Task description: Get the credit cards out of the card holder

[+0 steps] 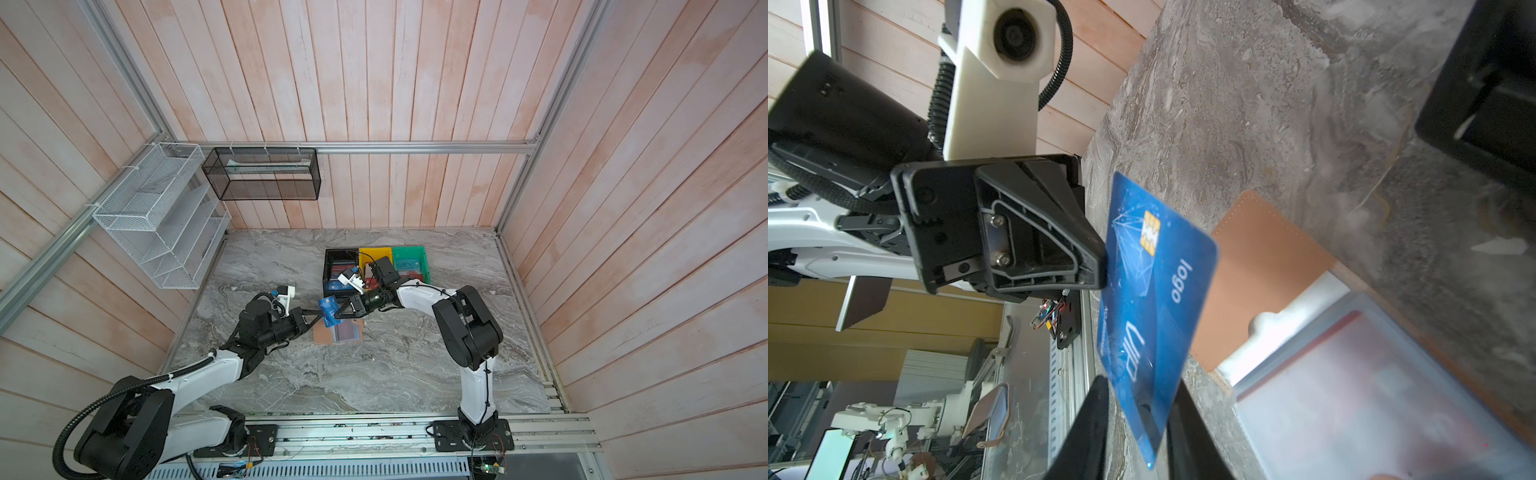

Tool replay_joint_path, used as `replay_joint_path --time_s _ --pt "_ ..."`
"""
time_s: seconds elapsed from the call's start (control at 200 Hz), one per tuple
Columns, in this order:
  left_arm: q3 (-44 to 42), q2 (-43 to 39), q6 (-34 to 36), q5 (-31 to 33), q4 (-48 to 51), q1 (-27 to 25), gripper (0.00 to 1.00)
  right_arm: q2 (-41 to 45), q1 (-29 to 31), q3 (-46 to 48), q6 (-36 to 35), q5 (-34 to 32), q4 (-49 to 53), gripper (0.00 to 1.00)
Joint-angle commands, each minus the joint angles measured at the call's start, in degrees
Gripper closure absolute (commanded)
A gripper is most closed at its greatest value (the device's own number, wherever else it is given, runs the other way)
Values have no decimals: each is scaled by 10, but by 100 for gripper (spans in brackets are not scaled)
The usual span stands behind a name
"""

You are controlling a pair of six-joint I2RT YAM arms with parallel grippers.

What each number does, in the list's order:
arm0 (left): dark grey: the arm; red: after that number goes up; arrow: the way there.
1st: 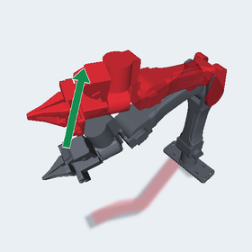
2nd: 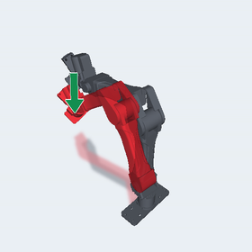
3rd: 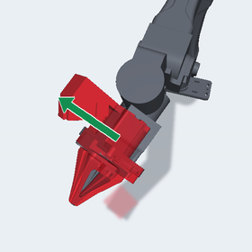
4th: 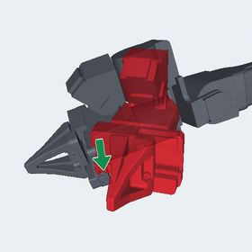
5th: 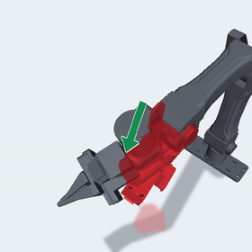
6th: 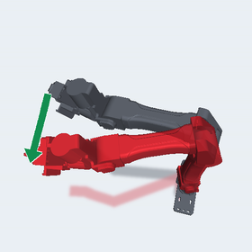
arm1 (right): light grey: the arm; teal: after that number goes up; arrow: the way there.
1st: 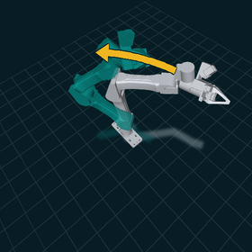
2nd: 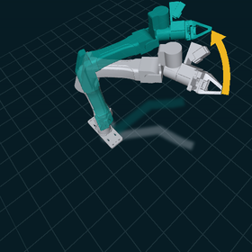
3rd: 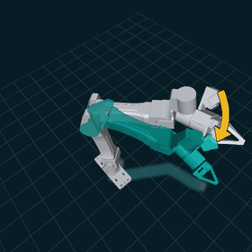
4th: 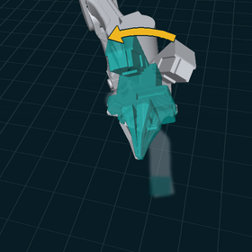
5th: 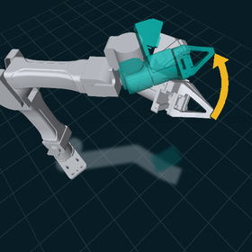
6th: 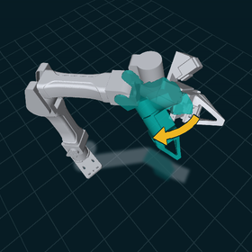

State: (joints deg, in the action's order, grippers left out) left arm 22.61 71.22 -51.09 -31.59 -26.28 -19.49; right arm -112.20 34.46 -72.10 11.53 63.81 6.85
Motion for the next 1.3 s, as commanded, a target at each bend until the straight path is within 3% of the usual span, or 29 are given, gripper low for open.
replay_joint_path --time_s 0.0,0.165,0.21,0.25,0.53,0.71,1.0,1.135,1.295 --pt "-9 8 0 -15 -16 2 100 -7 4 -5 5 19 -21 83" --pt "-7 12 4 -16 -11 2 100 -6 4 -5 5 19 -20 98" --pt "-7 10 6 -14 -6 2 88 -5 5 -6 1 19 -13 100" --pt "-4 10 12 -13 2 2 80 -4 4 -8 -5 19 -4 100" --pt "16 -17 41 10 70 2 72 1 -6 -39 -61 -37 95 100" --pt "23 -4 50 16 86 3 71 -11 -12 -139 -144 -132 246 100" --pt "49 70 49 -1 65 2 71 -113 -8 -435 -262 -355 488 100" --pt "71 109 56 -10 77 3 71 -147 3 -527 -334 -418 532 100" --pt "81 135 59 -20 71 3 71 -145 21 -522 -415 -460 519 100"
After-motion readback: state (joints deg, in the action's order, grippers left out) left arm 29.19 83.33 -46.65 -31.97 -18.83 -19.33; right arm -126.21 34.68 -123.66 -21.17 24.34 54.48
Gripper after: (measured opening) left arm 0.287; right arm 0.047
